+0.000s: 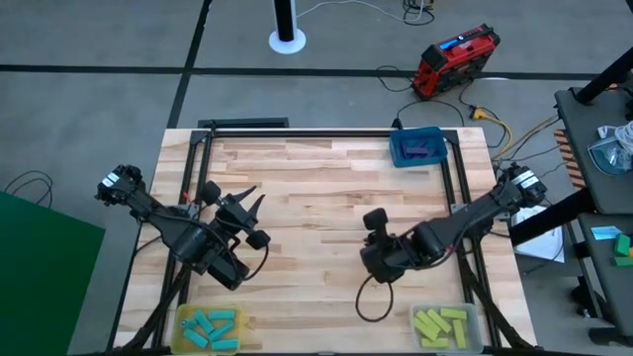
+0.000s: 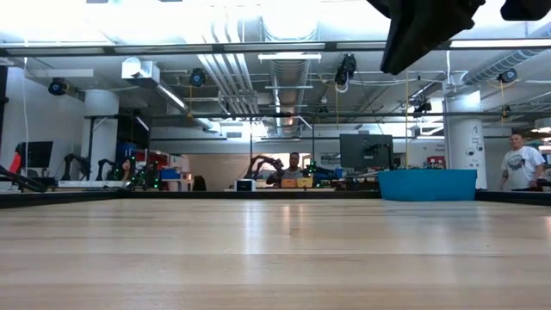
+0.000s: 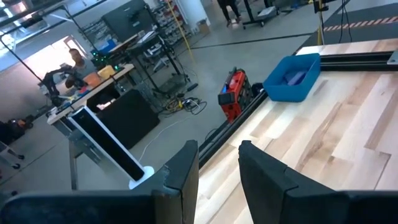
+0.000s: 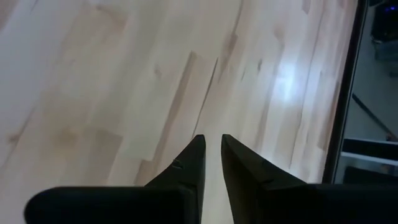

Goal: Sort blocks
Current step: Return to Home Position

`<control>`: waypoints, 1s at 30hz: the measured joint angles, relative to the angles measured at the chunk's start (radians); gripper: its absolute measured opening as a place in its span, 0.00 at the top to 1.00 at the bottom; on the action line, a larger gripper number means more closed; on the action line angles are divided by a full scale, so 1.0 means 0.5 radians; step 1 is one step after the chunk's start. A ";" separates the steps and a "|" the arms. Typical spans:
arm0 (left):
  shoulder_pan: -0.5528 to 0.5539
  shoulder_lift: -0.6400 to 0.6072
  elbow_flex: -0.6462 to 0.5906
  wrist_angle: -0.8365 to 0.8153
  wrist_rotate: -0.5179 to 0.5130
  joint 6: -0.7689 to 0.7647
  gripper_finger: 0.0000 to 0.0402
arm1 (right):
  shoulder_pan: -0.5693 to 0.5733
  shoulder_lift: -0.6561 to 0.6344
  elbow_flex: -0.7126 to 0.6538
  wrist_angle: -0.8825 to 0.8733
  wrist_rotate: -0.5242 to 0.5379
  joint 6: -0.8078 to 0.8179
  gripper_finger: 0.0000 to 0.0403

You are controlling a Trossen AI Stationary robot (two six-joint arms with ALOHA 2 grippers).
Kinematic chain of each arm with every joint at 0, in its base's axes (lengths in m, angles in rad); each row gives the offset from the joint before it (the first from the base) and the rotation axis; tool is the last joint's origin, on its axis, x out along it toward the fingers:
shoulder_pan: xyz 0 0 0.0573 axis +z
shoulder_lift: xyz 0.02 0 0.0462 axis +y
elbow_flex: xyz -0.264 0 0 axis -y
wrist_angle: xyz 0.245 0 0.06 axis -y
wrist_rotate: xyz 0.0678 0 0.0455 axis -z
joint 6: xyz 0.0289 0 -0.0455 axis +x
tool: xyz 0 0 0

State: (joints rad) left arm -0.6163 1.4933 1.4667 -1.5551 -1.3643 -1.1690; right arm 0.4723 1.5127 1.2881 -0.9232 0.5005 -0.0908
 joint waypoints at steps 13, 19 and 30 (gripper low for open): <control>-0.011 -0.011 -0.031 -0.004 0.000 0.000 0.77 | -0.101 -0.002 -0.139 0.541 -0.014 -0.174 0.89; -0.011 -0.011 -0.041 -0.002 -0.065 0.000 0.77 | -0.349 -0.039 -0.463 1.246 -0.457 -0.349 0.93; -0.015 -0.014 -0.041 0.086 0.197 -0.006 0.77 | -0.658 -0.290 -0.576 1.510 -0.494 -0.538 0.97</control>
State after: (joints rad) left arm -0.6239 1.4864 1.4460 -1.5121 -1.2660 -1.1719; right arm 0.1431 1.3678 1.0000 -0.1684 0.2535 -0.3600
